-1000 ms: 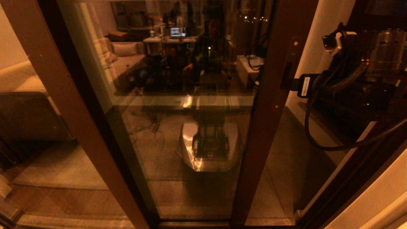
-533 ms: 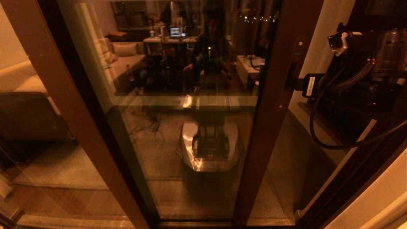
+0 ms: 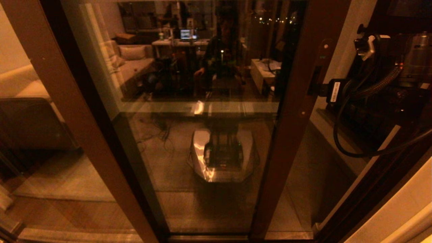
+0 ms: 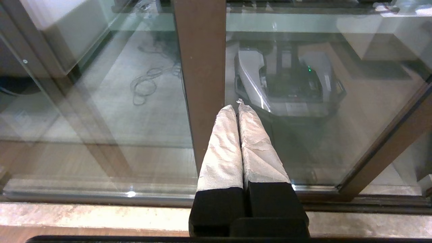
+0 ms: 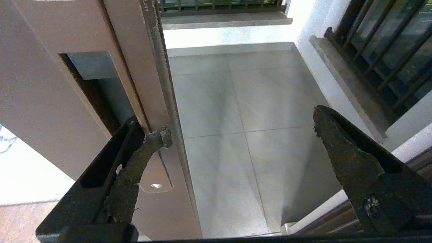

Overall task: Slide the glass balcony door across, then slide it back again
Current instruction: Close the slid door

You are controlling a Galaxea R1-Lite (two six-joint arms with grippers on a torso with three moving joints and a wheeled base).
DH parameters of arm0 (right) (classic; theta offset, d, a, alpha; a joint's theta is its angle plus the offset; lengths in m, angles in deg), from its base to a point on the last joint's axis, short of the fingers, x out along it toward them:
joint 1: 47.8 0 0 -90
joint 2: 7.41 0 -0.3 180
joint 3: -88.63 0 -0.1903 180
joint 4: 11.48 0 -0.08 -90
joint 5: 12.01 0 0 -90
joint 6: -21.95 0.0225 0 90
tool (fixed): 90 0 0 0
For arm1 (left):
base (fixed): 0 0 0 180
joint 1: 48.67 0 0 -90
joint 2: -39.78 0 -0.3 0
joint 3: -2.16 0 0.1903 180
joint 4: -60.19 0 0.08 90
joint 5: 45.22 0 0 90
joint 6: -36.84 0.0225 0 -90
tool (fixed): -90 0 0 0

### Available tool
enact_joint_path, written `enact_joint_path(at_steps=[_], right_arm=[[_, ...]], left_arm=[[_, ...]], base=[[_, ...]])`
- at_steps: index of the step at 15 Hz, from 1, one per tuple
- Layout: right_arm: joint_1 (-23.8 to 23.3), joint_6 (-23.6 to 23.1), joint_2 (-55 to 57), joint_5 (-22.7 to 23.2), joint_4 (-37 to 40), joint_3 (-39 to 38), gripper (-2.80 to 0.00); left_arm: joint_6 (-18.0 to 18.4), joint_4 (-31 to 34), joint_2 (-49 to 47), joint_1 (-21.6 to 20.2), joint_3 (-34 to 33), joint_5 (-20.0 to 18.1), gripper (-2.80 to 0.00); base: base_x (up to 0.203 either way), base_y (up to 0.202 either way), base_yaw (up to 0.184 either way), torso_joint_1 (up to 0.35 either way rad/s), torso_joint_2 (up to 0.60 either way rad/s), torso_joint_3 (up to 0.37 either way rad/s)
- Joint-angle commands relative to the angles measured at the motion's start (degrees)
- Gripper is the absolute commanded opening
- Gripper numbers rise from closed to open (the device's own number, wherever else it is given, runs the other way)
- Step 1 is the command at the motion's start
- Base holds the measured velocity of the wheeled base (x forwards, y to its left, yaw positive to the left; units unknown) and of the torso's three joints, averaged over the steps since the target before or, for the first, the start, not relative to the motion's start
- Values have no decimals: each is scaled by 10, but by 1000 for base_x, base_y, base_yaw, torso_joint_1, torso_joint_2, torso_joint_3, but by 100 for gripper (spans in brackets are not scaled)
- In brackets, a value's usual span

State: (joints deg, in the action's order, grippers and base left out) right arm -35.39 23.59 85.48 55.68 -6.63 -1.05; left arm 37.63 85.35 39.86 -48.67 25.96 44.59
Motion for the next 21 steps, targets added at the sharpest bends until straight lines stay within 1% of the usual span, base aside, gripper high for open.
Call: enact_joint_path(at_steps=[1, 3, 9, 12, 21], right_arm=[[-13, 0, 1, 15, -2, 1, 0], [-24, 0, 0, 22, -2, 2, 0], [-35, -1, 1, 26, -2, 1, 0], [-48, -1, 1, 40, -2, 1, 0], [-65, -3, -8, 42, -2, -2, 0]], left_arm=[[0, 1, 1, 0, 0, 0, -280], [0, 1, 1, 0, 0, 0, -280], [0, 1, 1, 0, 0, 0, -280], [0, 0, 1, 0, 0, 0, -280], [0, 1, 1, 0, 0, 0, -280]], base=[[0, 0, 0, 0, 0, 0], [0, 0, 0, 0, 0, 0], [0, 0, 0, 0, 0, 0], [0, 0, 0, 0, 0, 0], [0, 0, 0, 0, 0, 0]])
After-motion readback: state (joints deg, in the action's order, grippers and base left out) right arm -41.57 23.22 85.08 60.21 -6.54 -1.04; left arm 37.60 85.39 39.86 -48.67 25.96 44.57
